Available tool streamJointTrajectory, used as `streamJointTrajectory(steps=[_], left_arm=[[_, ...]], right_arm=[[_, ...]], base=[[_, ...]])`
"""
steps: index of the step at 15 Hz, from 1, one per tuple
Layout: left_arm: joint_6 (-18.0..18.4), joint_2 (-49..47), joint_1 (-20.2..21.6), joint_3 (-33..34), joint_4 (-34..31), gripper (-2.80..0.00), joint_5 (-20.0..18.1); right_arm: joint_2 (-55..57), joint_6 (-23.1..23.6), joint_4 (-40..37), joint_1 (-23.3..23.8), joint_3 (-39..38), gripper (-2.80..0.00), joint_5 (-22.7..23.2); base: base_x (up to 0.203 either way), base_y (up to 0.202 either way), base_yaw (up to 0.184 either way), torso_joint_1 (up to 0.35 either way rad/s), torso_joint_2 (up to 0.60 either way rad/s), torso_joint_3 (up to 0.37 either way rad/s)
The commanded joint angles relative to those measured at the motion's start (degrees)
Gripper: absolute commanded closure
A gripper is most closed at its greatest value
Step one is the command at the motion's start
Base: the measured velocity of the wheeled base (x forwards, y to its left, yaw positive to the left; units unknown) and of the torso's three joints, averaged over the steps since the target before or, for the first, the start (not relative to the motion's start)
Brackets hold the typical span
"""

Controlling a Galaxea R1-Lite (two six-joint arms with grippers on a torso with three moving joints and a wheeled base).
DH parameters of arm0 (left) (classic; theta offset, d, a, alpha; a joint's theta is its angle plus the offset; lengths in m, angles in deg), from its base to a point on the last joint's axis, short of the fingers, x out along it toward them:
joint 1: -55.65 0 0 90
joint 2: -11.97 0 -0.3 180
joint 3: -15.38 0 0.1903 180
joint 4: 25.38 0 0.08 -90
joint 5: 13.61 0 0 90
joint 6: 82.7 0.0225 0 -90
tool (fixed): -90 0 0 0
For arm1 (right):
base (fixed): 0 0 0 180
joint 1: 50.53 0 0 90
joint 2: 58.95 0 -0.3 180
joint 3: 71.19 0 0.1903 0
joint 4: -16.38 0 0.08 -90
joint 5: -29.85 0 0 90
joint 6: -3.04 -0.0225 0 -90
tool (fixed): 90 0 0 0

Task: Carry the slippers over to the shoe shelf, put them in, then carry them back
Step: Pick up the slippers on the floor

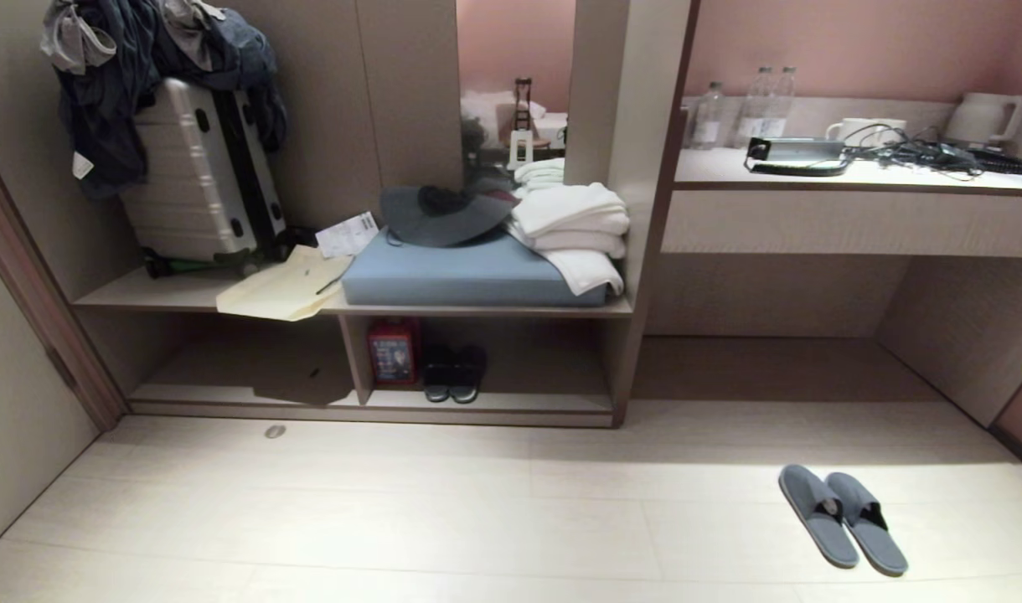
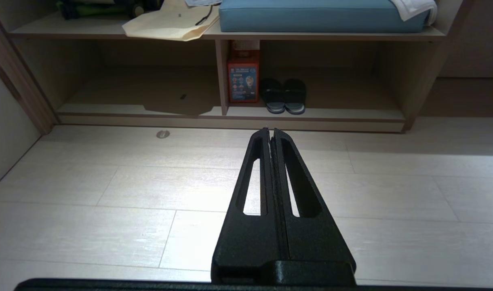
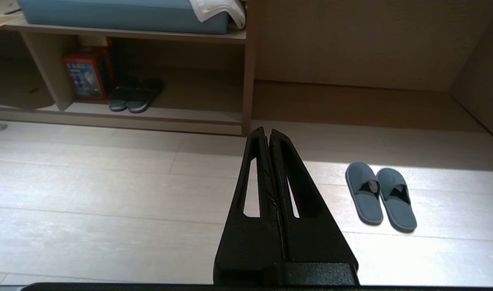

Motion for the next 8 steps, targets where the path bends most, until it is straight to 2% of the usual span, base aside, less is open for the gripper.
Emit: streamJointTrajectory(steps=[1,8], left_arm=[[0.06,0.00,0.00,0.08,0.01,0.00,0.01],[0.06,0.00,0.00,0.00,0.01,0.00,0.01]], right_arm=[[-0.09,0.02,-0.02,0.00,-0.02,0.00,0.00],[0.00,0.02,-0.02,0.00,-0.02,0.00,0.09]], base=[[0.149,0.000,-0.001,0.010,0.00,0.004],[0.007,0.000,0.000,0.001,0.00,0.000]])
